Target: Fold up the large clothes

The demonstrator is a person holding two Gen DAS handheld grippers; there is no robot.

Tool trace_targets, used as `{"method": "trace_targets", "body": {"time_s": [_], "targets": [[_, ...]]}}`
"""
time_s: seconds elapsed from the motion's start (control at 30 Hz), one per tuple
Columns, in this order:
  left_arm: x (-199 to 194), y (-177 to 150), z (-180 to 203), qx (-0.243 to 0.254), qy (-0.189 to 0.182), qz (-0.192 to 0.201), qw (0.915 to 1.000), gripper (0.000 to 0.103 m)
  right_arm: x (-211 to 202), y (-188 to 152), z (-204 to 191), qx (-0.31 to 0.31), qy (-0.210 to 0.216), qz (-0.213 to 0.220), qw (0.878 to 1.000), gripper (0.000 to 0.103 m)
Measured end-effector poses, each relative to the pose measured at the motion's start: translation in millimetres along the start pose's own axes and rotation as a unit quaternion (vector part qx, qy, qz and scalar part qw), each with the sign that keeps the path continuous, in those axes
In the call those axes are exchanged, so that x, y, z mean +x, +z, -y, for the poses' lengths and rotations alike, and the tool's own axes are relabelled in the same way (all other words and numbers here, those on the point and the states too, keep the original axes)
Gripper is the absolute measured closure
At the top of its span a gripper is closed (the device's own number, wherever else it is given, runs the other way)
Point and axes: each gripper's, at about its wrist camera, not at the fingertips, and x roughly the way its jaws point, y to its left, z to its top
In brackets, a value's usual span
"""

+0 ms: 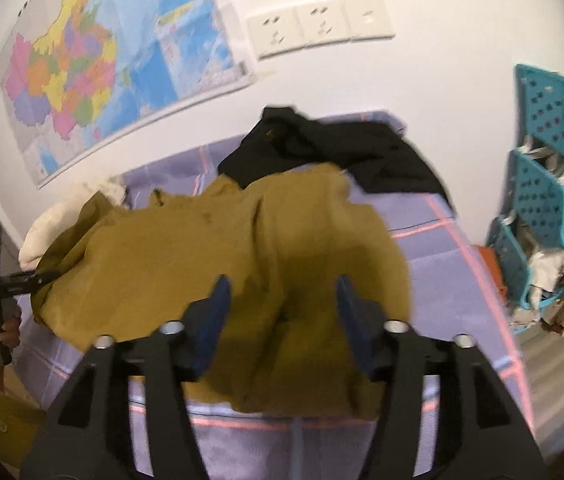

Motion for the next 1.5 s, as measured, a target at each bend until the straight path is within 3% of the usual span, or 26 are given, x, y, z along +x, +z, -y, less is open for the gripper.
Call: {"method": "trace_targets", "body": {"time_s": [0.23,0.33,0.37,0.43,0.5,0.67,0.8,0.9,0.97,1.03,1.1,1.13,1.23,1.33,1.37,1.5], "targets": [[-7.9,-3.7,1.8,-0.001,0.006,0.006,1.0000,0.013,3.3,-9.4,12.1,0.024,-0.022,-0.018,0.999,0.026],[-10.1,-5.5,2.0,-0.001,0.004,0.008,1.0000,0.013,20.9,-14.8,11.1,0.014,-0.033,-0.039,0.999,0.029],[-10.1,-5.8,2.0,0.000,0.003,0.007,1.0000,0.013,25.3,-16.0,11.3,0.016,-0.031,-0.046,0.998,0.043],[-10.7,-7.7,1.4,-0.001,0.004,0.008,1.0000,0.013,30.5,-14.1,7.6,0.003,-0.036,-0.050,0.998,0.059],[-10.0,-7.7,0.1,-0.005,-0.001,0.007,1.0000,0.013,27.6,-6.6,8.2,-0.004,-0.032,-0.046,0.998,0.084],[-12.9,-11.5,-2.6,-0.003,0.003,0.013,0.9999,0.013,18.6,13.5,13.6,0.008,-0.022,-0.011,1.000,0.088],[-13.5,-16.2,-10.6,-0.021,-0.012,0.008,0.9997,0.013,40.8,1.2,19.9,0.018,-0.035,-0.050,0.998,0.087],[-24.4,-21.8,-15.3,-0.022,-0.032,0.014,0.9991,0.011,30.8,-1.6,23.7,0.033,-0.028,-0.037,0.998,0.083],[-31.8,-28.5,-17.7,-0.015,-0.066,0.012,0.9977,0.008,26.4,-3.4,23.3,0.037,-0.031,-0.036,0.998,0.077],[-37.5,-38.7,-19.2,-0.007,-0.094,0.010,0.9955,0.008,23.6,-5.8,22.6,0.034,-0.033,-0.039,0.998,0.065],[-38.4,-51.9,-18.3,0.001,-0.112,-0.001,0.9937,0.009,19.5,-10.1,25.9,0.046,-0.028,-0.035,0.998,0.043],[-37.0,-57.5,-16.7,0.005,-0.111,-0.008,0.9938,0.010,17.7,-12.8,28.7,0.057,-0.024,-0.033,0.998,0.040],[-30.5,-66.4,-13.8,0.008,-0.119,-0.019,0.9927,0.030,16.7,-21.0,36.2,0.081,-0.006,-0.032,0.996,0.034],[-28.5,-66.1,-9.2,0.005,-0.152,-0.015,0.9882,0.060,24.9,-28.7,41.2,0.103,0.012,-0.048,0.993,0.033],[-27.8,-65.3,-5.9,0.007,-0.158,-0.015,0.9873,0.071,26.0,-30.0,39.1,0.097,0.008,-0.044,0.994,0.041],[-36.0,-58.2,-4.8,0.007,-0.149,-0.004,0.9888,0.086,15.1,-22.4,31.2,0.074,0.007,-0.028,0.997,0.077]]}}
